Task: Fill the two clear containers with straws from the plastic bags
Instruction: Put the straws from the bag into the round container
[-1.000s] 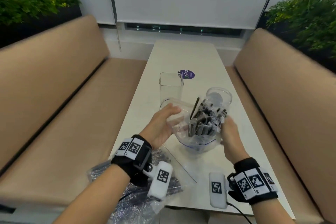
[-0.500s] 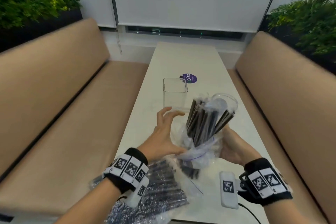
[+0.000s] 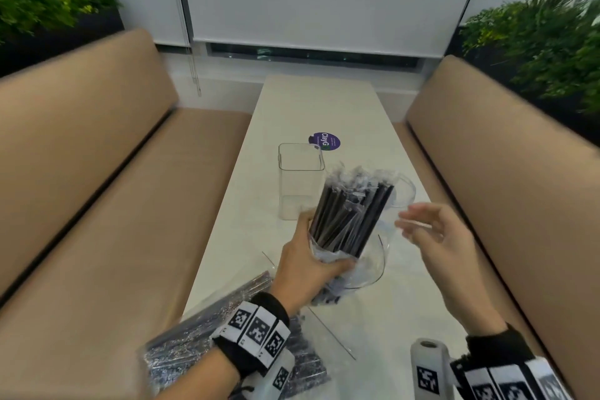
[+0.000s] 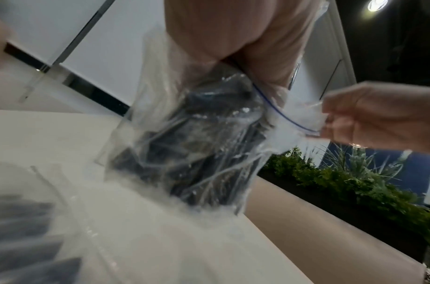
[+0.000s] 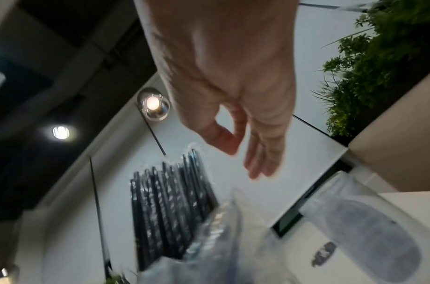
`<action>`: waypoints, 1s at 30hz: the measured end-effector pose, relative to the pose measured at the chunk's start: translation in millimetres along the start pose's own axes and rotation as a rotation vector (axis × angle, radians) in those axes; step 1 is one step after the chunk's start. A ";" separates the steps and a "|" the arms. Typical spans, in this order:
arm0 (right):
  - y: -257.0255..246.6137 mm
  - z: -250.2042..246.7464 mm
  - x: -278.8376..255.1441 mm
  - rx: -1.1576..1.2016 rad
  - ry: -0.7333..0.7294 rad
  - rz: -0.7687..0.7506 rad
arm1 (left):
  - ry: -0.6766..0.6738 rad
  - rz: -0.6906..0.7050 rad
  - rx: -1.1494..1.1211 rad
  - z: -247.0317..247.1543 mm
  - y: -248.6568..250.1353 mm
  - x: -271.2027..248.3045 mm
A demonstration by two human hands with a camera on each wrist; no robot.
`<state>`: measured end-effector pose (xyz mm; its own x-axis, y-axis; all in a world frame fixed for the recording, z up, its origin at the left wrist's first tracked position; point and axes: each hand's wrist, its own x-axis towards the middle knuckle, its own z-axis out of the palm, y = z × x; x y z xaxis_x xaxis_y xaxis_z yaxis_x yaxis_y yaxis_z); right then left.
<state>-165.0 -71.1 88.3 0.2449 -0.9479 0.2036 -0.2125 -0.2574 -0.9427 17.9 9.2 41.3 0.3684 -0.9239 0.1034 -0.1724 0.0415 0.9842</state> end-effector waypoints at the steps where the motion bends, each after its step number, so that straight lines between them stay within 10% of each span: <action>1: -9.9 -2.4 -3.5 0.133 -0.017 -0.072 | -0.014 0.033 -0.017 6.1 4.9 1.1; 6: 3.9 -8.4 -1.5 0.237 -0.311 -0.074 | -0.059 0.175 0.149 49.8 2.4 9.2; 15: 99.2 -30.3 23.5 0.193 -0.355 0.183 | 0.005 -0.203 0.045 85.9 -48.9 19.5; 24: 62.9 -45.8 36.6 0.005 -0.247 -0.110 | 0.104 -0.348 0.035 97.8 -39.4 -11.2; 30: 25.8 -47.7 55.0 0.079 -0.448 -0.167 | 0.020 -0.232 -0.175 116.2 -1.4 8.6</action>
<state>-202.2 -138.8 87.9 0.6567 -0.7162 0.2363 -0.0671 -0.3676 -0.9276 -84.9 -43.0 24.1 0.3974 -0.9089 -0.1267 0.0783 -0.1040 0.9915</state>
